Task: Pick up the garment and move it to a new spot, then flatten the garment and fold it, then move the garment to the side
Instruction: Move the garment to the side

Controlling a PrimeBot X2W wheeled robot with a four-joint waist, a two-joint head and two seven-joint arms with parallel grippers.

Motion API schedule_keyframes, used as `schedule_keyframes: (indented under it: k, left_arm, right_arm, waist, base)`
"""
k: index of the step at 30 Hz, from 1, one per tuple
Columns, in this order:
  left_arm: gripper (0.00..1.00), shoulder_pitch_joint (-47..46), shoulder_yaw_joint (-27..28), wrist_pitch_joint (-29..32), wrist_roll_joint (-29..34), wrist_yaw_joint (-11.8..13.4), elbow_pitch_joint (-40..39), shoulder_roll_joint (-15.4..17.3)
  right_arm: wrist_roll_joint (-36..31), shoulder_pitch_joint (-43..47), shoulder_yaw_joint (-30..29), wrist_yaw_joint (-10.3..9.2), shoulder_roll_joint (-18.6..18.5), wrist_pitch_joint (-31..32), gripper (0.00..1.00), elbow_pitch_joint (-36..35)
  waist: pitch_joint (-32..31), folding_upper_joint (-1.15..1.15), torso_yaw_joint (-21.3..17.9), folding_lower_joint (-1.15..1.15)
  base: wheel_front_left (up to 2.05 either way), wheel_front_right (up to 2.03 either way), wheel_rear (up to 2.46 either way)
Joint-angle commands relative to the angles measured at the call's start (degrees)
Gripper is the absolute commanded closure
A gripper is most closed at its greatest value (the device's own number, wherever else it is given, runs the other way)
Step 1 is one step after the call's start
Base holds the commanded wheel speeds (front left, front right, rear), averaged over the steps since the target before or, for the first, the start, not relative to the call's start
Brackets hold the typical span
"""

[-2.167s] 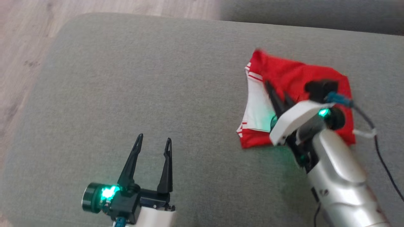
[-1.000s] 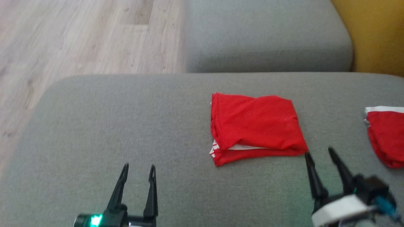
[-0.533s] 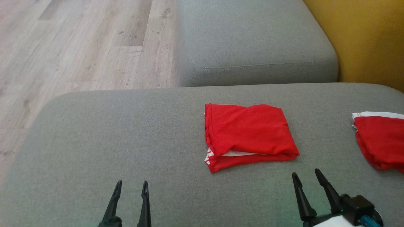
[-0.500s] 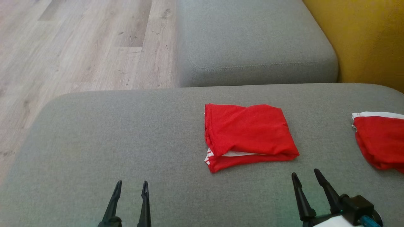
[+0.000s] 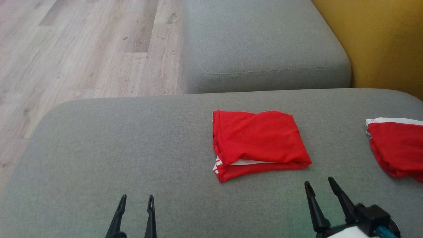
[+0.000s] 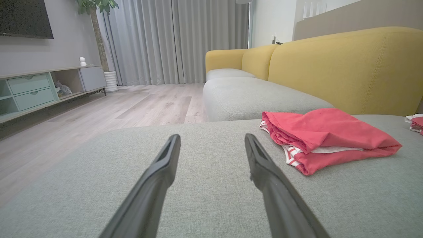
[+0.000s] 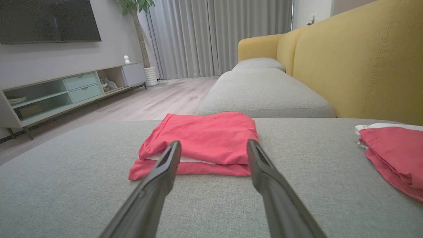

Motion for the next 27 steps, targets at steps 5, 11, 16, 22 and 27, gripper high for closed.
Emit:
schedule_keyframes:
  k: [5,11,16,22,27]
  left_arm:
    - [0.00,-2.04,1.94,-0.55,0.47,-0.24,-1.42,-0.53]
    - [0.00,-2.11,1.99,-0.55,0.66,0.41,-0.49,-0.54]
    - [0.00,-2.52,1.92,-0.55,1.80,1.23,-0.65,-0.55]
    - [0.00,-3.96,0.77,-0.55,1.99,1.00,-2.45,-0.56]
    - [0.00,-5.49,-0.46,-0.55,2.14,1.32,-3.93,-0.56]
  right_arm:
    - [-0.46,-1.86,1.25,-0.04,-0.47,-0.77,0.00,-2.12]
    - [-0.69,-2.10,0.63,-0.04,-0.56,-0.77,0.00,-1.12]
    - [-0.16,-3.34,-0.68,-0.04,-0.32,-0.77,0.00,0.84]
    - [0.93,-11.31,-1.63,-0.04,-0.92,-0.78,0.00,6.75]
    - [0.71,-20.89,-3.11,-0.04,-1.09,-0.75,0.00,15.31]
  waist:
    - [0.20,0.00,-0.10,0.00]
    - [0.92,0.00,-0.25,0.00]
    - [2.44,0.00,-0.59,0.00]
    - [6.53,0.00,-0.85,0.00]
    - [9.82,0.00,-0.27,0.00]
  base:
    - [0.00,0.00,0.00]
    - [0.00,0.00,0.00]
    - [0.00,0.00,0.00]
    - [0.00,0.00,0.00]
    - [0.00,0.00,0.00]
